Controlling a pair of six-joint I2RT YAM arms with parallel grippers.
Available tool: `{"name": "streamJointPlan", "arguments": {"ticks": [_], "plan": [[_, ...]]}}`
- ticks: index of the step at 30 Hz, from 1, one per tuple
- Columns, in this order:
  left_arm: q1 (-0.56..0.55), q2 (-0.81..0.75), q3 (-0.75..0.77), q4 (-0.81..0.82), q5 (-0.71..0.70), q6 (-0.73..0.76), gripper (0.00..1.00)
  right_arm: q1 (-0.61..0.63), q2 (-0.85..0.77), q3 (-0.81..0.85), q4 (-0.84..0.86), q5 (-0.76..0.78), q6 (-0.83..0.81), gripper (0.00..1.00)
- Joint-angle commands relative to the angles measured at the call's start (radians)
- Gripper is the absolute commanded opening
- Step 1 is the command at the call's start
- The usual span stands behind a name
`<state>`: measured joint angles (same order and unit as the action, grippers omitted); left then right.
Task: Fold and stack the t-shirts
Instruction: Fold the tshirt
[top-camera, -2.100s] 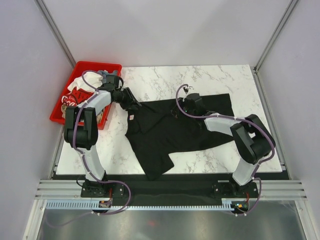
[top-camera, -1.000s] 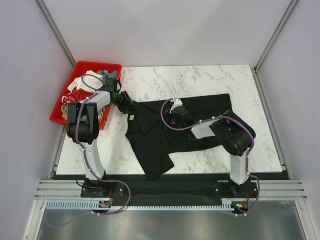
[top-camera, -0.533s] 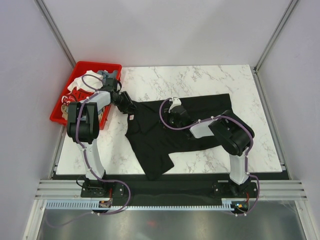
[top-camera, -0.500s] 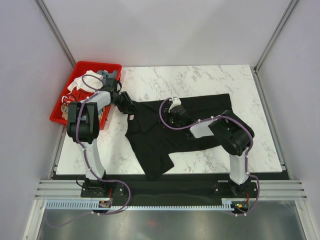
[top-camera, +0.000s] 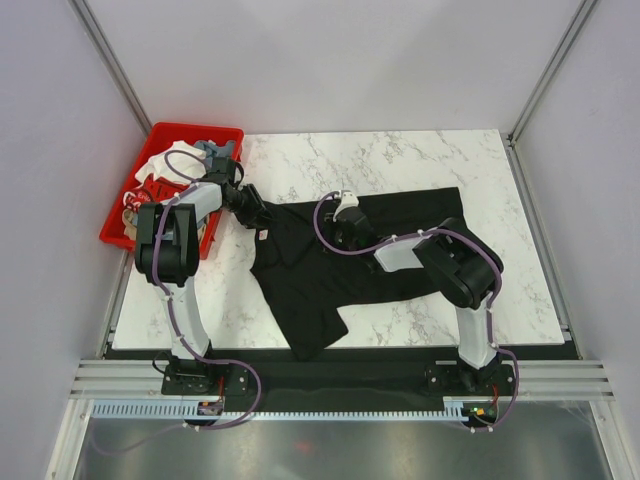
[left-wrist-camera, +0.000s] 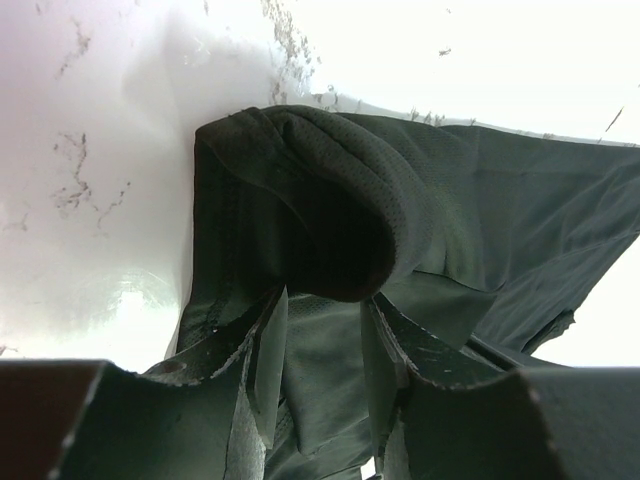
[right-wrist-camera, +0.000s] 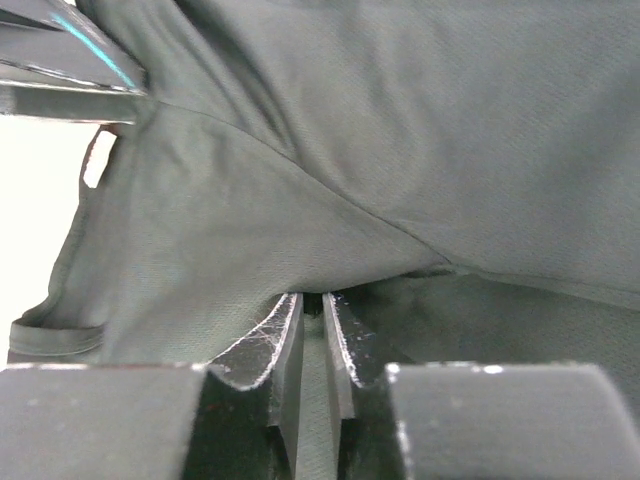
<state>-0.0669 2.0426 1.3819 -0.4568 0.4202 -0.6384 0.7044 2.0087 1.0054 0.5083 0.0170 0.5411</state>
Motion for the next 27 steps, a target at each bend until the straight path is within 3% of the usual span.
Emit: {"name": "streamJointPlan", "arguments": {"ticks": [1, 7, 18, 27], "plan": [[0.006, 0.010, 0.031, 0.018, -0.001, 0.025, 0.43, 0.006, 0.010, 0.041, -0.019, 0.043, -0.020, 0.20], [0.006, 0.018, 0.035, 0.018, -0.011, 0.025, 0.43, 0.006, -0.024, 0.053, -0.062, 0.057, -0.033, 0.00], [0.006, -0.012, 0.028, 0.017, -0.015, 0.020, 0.43, 0.014, -0.237, -0.053, -0.140, 0.028, 0.026, 0.00], [0.006, -0.129, -0.030, 0.015, -0.031, 0.046, 0.48, 0.014, -0.252, -0.047, -0.206, -0.014, 0.046, 0.00]]}}
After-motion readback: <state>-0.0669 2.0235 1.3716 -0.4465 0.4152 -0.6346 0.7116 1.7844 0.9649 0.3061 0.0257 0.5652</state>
